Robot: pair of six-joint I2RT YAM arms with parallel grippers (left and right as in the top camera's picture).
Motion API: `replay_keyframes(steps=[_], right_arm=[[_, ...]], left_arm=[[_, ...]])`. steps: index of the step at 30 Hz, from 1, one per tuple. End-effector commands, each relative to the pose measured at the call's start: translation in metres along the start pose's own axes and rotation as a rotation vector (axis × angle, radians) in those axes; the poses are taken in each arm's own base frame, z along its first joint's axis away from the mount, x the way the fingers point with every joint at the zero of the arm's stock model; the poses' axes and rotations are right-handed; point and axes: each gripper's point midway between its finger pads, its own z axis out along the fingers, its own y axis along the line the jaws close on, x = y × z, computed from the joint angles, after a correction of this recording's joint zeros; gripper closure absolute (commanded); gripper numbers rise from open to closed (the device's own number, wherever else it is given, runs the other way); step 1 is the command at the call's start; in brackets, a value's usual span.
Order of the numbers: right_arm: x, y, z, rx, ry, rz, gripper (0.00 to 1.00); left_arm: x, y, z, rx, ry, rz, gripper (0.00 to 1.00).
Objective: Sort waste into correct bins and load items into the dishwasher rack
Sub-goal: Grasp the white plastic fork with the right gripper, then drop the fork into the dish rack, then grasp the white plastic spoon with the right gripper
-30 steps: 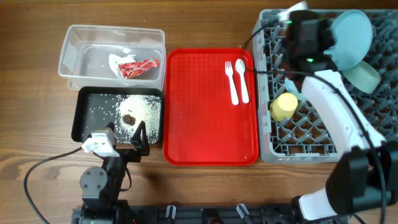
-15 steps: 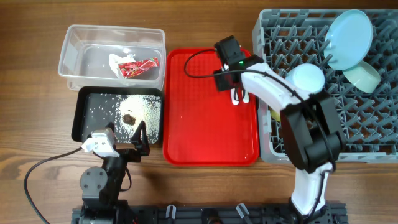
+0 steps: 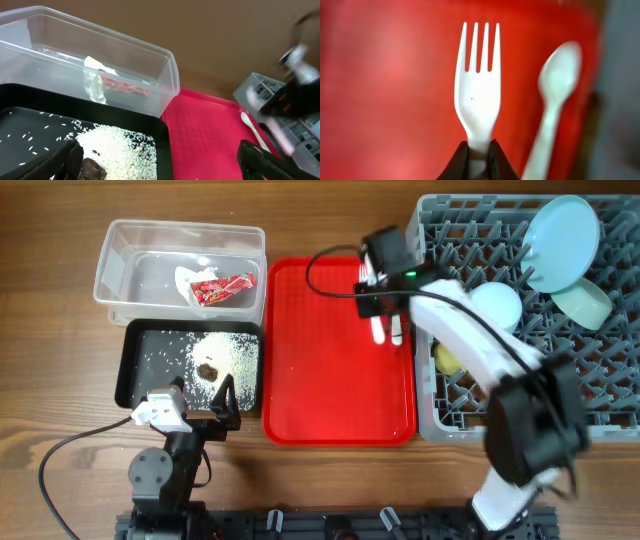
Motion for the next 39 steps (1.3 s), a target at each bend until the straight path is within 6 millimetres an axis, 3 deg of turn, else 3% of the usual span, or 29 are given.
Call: replay_keyframes(steps=[1, 4, 8, 9, 10, 12, 13, 14, 17, 18, 21, 23, 24, 28, 31, 32, 34, 35, 37, 39], right_arm=[[-0.039, -0.048, -0.062, 0.110, -0.177, 0.057, 0.96], [-0.042, -0.098, -0.057, 0.184, -0.175, 0.103, 0.96], [-0.032, -0.126, -0.033, 0.245, -0.109, 0.039, 0.94], [-0.032, -0.131, -0.032, 0.276, -0.109, 0.040, 0.84], [-0.034, -0.129, -0.034, 0.274, -0.115, 0.026, 0.66], [-0.034, -0.111, -0.047, 0.227, -0.112, 0.001, 0.51], [-0.035, -0.088, -0.056, 0.148, -0.127, 0.004, 0.49], [-0.034, -0.050, -0.065, 0.048, -0.135, -0.039, 0.47], [-0.009, 0.002, -0.053, -0.011, -0.066, -0.104, 0.46], [-0.001, 0.005, -0.043, 0.022, -0.045, -0.080, 0.44], [0.006, -0.013, -0.003, 0.177, -0.020, 0.007, 0.42], [0.008, -0.017, 0.023, 0.191, -0.011, 0.009, 0.43], [0.011, -0.031, 0.042, 0.251, -0.001, 0.022, 0.44], [0.028, -0.062, 0.074, 0.354, 0.055, 0.035, 0.46], [0.056, -0.057, 0.099, 0.275, 0.163, 0.047, 0.57], [0.065, -0.049, 0.104, 0.226, 0.199, 0.049, 0.72], [0.074, -0.034, 0.105, 0.149, 0.243, 0.045, 0.92], [0.076, -0.029, 0.102, 0.137, 0.252, 0.037, 0.96], [0.073, -0.019, 0.092, 0.129, 0.244, 0.017, 0.96], [0.052, -0.009, 0.063, 0.107, 0.172, 0.008, 0.96]], left_arm=[[0.001, 0.000, 0.000, 0.007, -0.003, 0.013, 0.00], [0.001, 0.000, 0.000, 0.007, -0.003, 0.013, 0.00], [0.001, 0.000, 0.000, 0.007, -0.003, 0.013, 0.00], [0.001, 0.000, 0.000, 0.007, -0.003, 0.013, 0.00], [0.001, 0.000, 0.000, 0.007, -0.003, 0.013, 0.00], [0.001, 0.000, 0.000, 0.007, -0.003, 0.013, 0.00], [0.001, 0.000, 0.000, 0.007, -0.003, 0.013, 0.00], [0.001, 0.000, 0.000, 0.007, -0.003, 0.013, 0.00], [0.001, 0.000, 0.000, 0.007, -0.003, 0.013, 0.00], [0.001, 0.000, 0.000, 0.007, -0.003, 0.013, 0.00], [0.001, 0.000, 0.000, 0.007, -0.003, 0.013, 0.00], [0.001, 0.000, 0.000, 0.007, -0.003, 0.013, 0.00], [0.001, 0.000, 0.000, 0.007, -0.003, 0.013, 0.00], [0.001, 0.000, 0.000, 0.007, -0.003, 0.013, 0.00], [0.001, 0.000, 0.000, 0.007, -0.003, 0.013, 0.00], [0.001, 0.000, 0.000, 0.007, -0.003, 0.013, 0.00], [0.001, 0.000, 0.000, 0.007, -0.003, 0.013, 0.00], [0.001, 0.000, 0.000, 0.007, -0.003, 0.013, 0.00], [0.001, 0.000, 0.000, 0.007, -0.003, 0.013, 0.00], [0.001, 0.000, 0.000, 0.007, -0.003, 0.013, 0.00]])
